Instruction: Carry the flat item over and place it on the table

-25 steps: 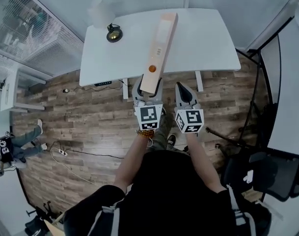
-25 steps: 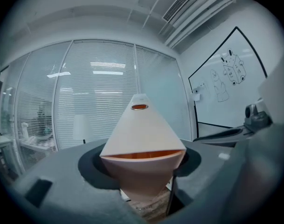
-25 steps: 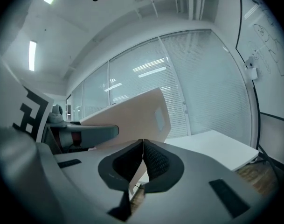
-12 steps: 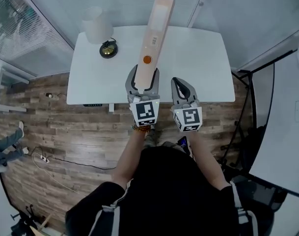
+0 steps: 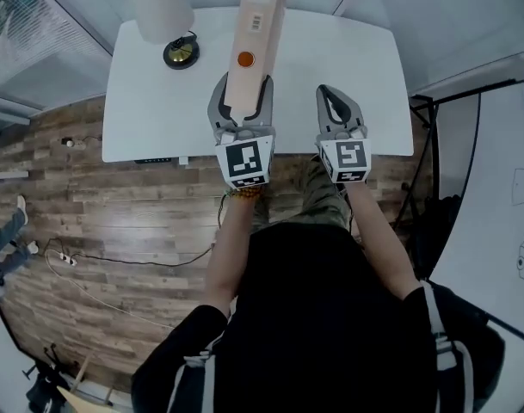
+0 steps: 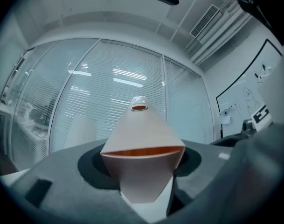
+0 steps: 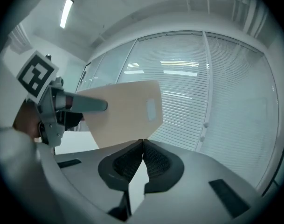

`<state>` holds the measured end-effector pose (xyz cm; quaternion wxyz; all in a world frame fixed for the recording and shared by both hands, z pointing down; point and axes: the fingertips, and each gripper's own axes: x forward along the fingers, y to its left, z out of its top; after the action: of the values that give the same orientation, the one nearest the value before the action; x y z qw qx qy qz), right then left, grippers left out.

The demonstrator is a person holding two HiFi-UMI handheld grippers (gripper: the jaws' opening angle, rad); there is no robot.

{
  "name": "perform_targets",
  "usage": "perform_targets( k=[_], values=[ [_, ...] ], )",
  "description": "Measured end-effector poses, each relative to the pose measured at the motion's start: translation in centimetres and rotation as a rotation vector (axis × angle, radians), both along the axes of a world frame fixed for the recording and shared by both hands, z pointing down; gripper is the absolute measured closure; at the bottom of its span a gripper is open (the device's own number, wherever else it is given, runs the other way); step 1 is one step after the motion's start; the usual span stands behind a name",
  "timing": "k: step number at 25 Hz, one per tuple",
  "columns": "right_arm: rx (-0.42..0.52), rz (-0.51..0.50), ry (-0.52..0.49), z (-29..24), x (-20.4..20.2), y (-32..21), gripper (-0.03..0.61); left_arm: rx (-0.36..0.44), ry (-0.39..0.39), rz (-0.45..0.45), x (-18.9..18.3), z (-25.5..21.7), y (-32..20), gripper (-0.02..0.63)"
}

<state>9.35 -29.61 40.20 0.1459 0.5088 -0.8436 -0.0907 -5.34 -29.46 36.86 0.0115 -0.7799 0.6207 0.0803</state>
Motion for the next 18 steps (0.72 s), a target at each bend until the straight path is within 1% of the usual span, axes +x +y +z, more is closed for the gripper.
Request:
perform_targets(
  k=[2, 6, 11, 15, 18],
  values=[
    [0.007, 0.008, -0.028, -0.9, 0.5, -1.2, 0.571, -0.013, 0.009, -0.014, -0.4, 0.6, -0.2, 0.341],
    [0.043, 0.022, -0.023, -2.4, 1.4, -2.4, 0.570, -0.048, 0.015, -0.016, -0.3, 1.8, -1.2, 0.341],
    [0.052, 0.078, -0.037, -2.7, 4.2, -3.6, 0.571, -0.034, -0.055, 0.030, 2.1, 2.1, -2.4, 0.341],
    [0.050, 0.110, -0.067, -2.5, 6.2, -4.1, 0.570, -0.057, -0.094, 0.046, 3.4, 2.7, -3.6, 0.341],
    [0.016, 0.130, -0.083, -1.5, 7.5, -4.4, 0.571, -0.079, -0.123, 0.054, 3.9, 3.1, -3.9, 0.341]
  ],
)
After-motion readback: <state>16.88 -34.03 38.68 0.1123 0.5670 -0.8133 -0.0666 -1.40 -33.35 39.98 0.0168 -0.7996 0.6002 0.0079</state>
